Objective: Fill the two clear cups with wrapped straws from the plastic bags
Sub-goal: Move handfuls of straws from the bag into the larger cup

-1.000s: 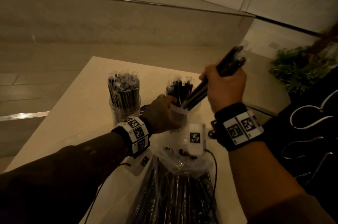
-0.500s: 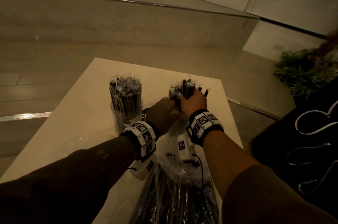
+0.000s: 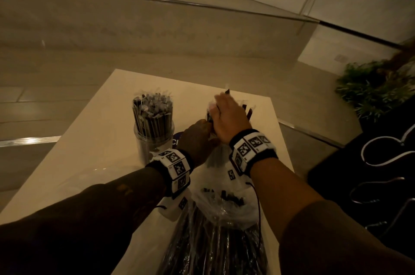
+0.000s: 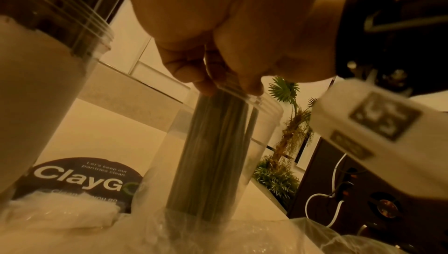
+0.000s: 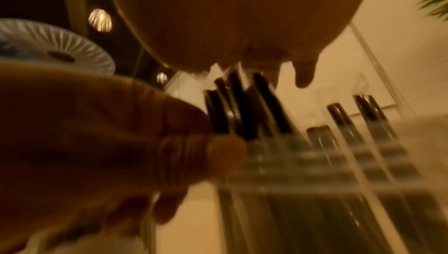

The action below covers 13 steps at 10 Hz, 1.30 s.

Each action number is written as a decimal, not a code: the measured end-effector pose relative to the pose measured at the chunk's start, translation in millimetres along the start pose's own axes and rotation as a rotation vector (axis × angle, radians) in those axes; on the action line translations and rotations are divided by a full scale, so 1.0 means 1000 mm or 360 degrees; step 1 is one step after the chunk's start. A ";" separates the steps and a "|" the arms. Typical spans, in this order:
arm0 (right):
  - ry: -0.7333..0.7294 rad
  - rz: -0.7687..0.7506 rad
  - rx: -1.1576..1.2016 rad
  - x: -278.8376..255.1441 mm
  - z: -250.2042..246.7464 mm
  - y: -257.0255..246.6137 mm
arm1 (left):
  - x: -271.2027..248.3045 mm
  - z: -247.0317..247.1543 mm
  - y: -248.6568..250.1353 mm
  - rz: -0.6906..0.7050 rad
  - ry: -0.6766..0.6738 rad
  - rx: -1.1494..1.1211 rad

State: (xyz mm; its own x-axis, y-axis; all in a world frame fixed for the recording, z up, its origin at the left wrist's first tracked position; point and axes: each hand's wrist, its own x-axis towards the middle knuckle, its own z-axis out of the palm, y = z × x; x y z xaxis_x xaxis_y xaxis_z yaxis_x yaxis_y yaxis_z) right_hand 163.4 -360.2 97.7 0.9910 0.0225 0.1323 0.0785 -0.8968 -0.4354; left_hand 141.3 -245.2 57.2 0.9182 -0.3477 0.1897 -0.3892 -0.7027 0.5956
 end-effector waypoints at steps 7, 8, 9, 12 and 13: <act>-0.0997 0.0925 0.0361 -0.116 0.056 0.026 | -0.057 0.030 -0.032 -0.0980 -0.1068 -0.0171; -0.0997 0.0960 0.0358 -0.115 0.059 0.020 | -0.064 0.032 -0.029 -0.1068 -0.1068 -0.0365; -0.1005 0.0992 0.0381 -0.114 0.060 0.016 | -0.066 0.031 -0.034 -0.1120 -0.1062 -0.0469; -0.0911 0.0702 0.0287 -0.112 0.064 0.014 | -0.065 0.040 -0.047 -0.1127 -0.0777 -0.0413; -0.0414 0.0955 0.0715 -0.111 0.065 0.020 | -0.065 0.035 -0.045 -0.1242 -0.0709 -0.0521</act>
State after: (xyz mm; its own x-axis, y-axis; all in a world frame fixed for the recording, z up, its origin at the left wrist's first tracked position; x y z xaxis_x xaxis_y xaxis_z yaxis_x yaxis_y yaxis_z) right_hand 62.4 -351.7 17.0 0.8673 -0.2561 -0.4268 -0.4955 -0.5254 -0.6917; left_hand 96.9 -212.7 -9.9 0.7712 -0.1064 -0.6277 0.4230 -0.6511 0.6302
